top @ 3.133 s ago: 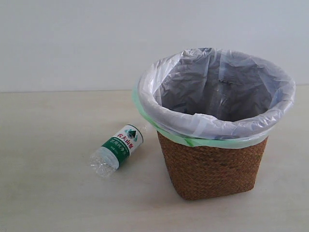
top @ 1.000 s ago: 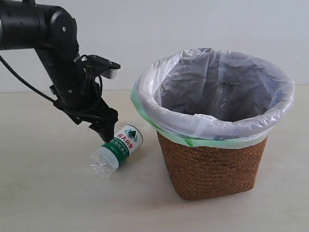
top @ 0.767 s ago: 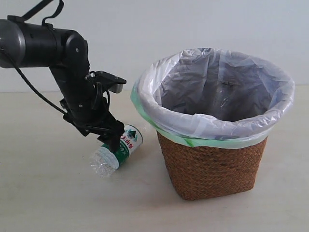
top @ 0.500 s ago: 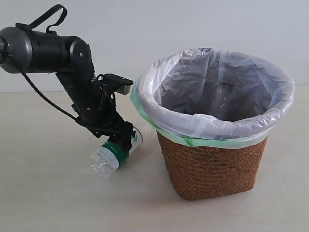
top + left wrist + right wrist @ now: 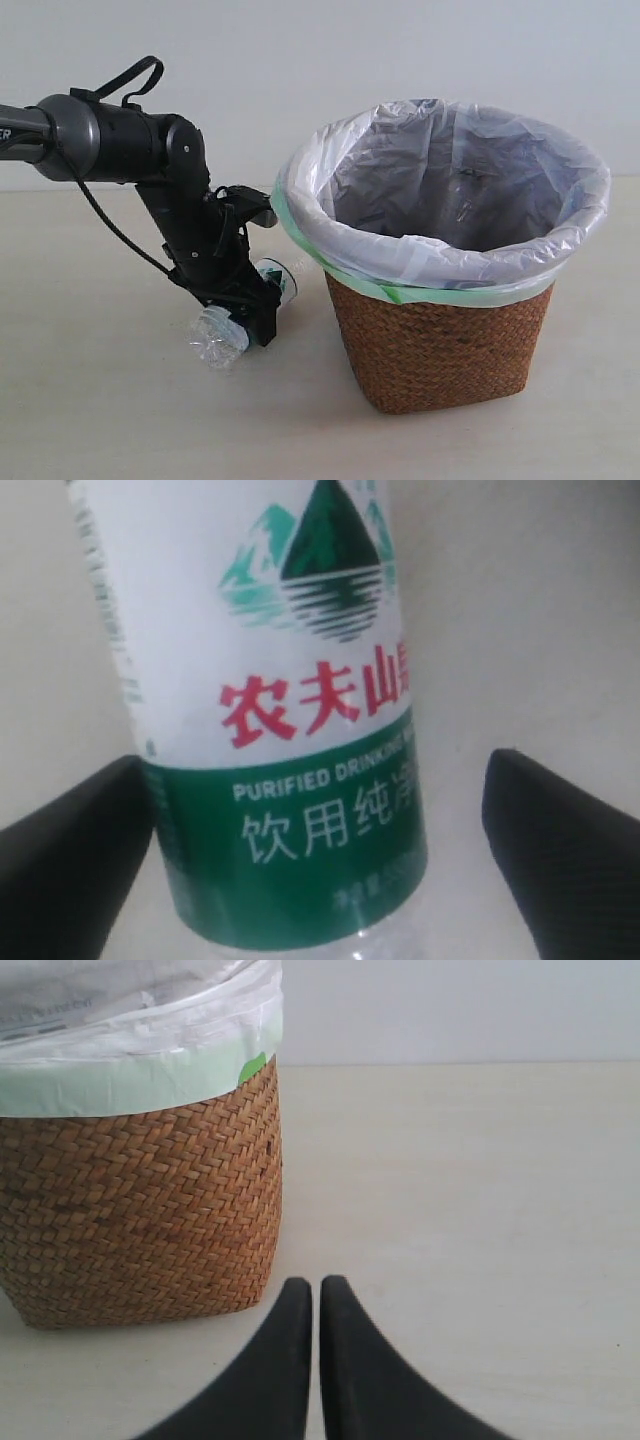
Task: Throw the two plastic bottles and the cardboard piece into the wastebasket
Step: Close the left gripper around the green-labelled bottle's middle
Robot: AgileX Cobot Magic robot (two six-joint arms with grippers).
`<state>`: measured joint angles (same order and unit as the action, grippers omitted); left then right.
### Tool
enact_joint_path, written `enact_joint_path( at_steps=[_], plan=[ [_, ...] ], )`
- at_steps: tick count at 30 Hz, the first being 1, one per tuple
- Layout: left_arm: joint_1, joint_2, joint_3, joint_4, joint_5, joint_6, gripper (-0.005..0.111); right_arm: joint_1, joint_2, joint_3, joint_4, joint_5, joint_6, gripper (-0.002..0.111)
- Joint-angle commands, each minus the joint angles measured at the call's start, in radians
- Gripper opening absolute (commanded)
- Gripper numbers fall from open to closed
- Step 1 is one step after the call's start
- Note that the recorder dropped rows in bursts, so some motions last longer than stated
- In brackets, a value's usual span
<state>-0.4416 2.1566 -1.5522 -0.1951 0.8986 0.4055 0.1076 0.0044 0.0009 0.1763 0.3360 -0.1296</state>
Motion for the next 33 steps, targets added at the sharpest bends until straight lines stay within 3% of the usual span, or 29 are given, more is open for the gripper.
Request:
enact_joint_path(
  at_steps=[1, 19, 22, 25, 33],
  plan=[
    [0.0, -0.003, 0.003, -0.003, -0.029, 0.006, 0.082, -0.005, -0.004, -0.001, -0.005, -0.006, -0.004, 0.0],
    [0.0, 0.04, 0.003, 0.001, -0.043, 0.006, 0.082, -0.005, -0.004, -0.001, -0.005, -0.006, -0.004, 0.0],
    [0.0, 0.036, 0.001, 0.001, -0.043, 0.006, 0.078, -0.005, -0.004, -0.001, -0.005, -0.006, -0.004, 0.0],
    [0.0, 0.036, -0.001, 0.005, -0.047, 0.006, 0.064, -0.005, -0.004, -0.001, -0.005, -0.006, -0.004, 0.0],
    [0.0, 0.036, -0.001, 0.042, -0.084, 0.006, 0.009, -0.005, -0.004, -0.001, -0.005, -0.006, -0.004, 0.0]
  ],
)
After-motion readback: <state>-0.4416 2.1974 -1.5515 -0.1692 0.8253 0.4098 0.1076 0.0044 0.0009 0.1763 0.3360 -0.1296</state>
